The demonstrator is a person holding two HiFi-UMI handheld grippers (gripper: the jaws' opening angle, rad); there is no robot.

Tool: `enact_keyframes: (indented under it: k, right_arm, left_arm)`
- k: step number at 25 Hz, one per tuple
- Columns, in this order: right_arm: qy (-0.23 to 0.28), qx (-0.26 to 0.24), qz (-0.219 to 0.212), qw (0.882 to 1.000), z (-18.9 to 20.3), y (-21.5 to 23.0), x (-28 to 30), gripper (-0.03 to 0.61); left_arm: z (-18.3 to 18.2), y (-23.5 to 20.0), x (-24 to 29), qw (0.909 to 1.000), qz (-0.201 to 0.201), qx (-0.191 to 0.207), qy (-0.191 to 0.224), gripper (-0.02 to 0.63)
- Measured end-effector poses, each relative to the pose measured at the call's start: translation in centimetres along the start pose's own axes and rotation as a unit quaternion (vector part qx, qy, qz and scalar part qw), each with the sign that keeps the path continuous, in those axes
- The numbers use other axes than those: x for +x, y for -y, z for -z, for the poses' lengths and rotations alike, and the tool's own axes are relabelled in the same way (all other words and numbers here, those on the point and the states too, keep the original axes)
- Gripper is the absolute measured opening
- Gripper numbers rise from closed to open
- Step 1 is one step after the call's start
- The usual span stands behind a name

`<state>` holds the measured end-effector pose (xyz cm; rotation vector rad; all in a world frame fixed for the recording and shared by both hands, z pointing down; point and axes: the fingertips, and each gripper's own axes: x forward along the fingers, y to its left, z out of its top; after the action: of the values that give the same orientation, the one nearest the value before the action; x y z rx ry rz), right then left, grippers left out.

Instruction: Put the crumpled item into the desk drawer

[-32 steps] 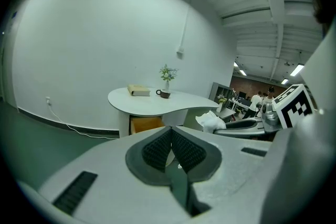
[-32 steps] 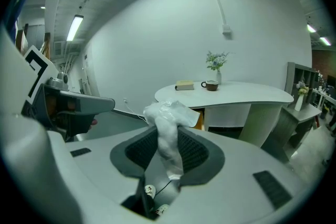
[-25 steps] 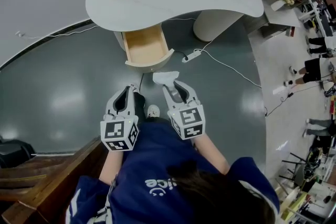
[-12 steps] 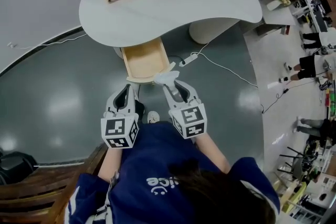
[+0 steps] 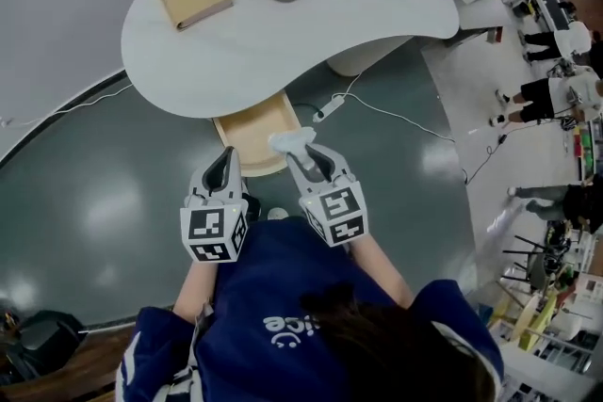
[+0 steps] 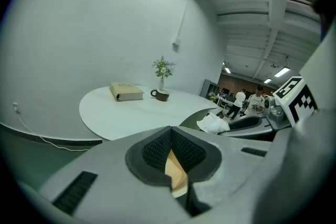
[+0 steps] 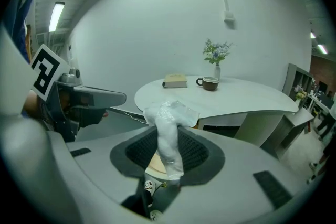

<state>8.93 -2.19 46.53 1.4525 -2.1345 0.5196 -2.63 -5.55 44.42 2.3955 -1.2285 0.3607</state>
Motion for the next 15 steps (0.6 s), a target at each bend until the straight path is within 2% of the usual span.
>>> enact_keyframes:
  k: [8,15]
  right_arm:
    - [-0.023,-0.003,0.016,1.0,-0.8,0.4,2.3,0.13]
    - [-0.033,-0.004,0.02,0.999,-0.9,1.5,2.4,0.13]
  left_arm:
    - [-1.6,-2.6,2.0,0.9994,0.028,0.017,-0.012,0.005]
    - [-2.3,-2.4,2.8,0.9991,0.035,0.02,-0.015,0.005]
